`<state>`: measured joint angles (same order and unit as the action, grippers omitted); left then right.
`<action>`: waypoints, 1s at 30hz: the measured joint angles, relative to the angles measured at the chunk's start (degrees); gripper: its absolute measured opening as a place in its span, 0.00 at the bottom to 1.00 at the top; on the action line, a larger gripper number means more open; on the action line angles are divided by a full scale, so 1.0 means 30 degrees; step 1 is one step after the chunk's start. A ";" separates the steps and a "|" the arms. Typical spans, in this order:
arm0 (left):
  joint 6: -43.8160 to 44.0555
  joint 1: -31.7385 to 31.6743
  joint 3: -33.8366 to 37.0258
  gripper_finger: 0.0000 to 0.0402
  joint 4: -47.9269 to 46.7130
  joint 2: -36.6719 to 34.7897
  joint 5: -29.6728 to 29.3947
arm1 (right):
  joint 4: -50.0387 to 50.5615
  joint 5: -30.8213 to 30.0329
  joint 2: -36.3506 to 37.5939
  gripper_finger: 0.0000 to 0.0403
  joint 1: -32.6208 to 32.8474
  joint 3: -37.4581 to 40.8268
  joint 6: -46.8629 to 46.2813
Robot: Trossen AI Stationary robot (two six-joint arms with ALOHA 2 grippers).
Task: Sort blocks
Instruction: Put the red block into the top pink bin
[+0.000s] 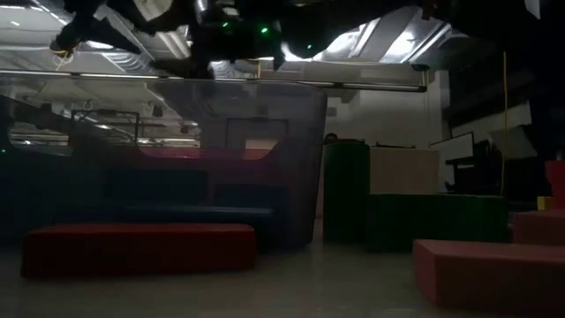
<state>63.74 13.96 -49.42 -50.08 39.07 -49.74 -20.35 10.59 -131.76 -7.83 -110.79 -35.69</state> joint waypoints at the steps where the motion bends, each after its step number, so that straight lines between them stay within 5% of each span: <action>1: 0.0010 -0.0484 -0.0043 0.46 0.0433 0.0044 0.0007 | 0.0294 0.0826 0.0367 0.66 -0.0321 0.0002 0.0008; 8: -0.0526 -0.4113 -0.0010 0.46 0.2293 0.0310 0.0980 | 0.6639 0.4377 0.3735 0.64 -0.2725 -0.0054 0.1116; 12: -0.1643 -0.6288 -0.0017 0.46 0.4252 0.1486 0.1544 | 1.1106 0.4475 0.5439 0.63 -0.3934 -0.0018 0.4156; 17: -0.2810 -0.9368 -0.0010 0.46 0.7088 0.3974 0.4967 | 1.6652 0.4495 0.7872 0.63 -0.5407 -0.0033 0.7334; 30: -0.2015 -1.7521 -0.0002 0.46 0.7430 1.0024 1.2588 | 2.7386 -0.0332 1.1059 0.63 -0.7926 -0.0025 1.2706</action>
<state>57.69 -38.60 -49.43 -27.79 69.14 -11.97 61.81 9.59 -98.59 -31.61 -110.87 2.43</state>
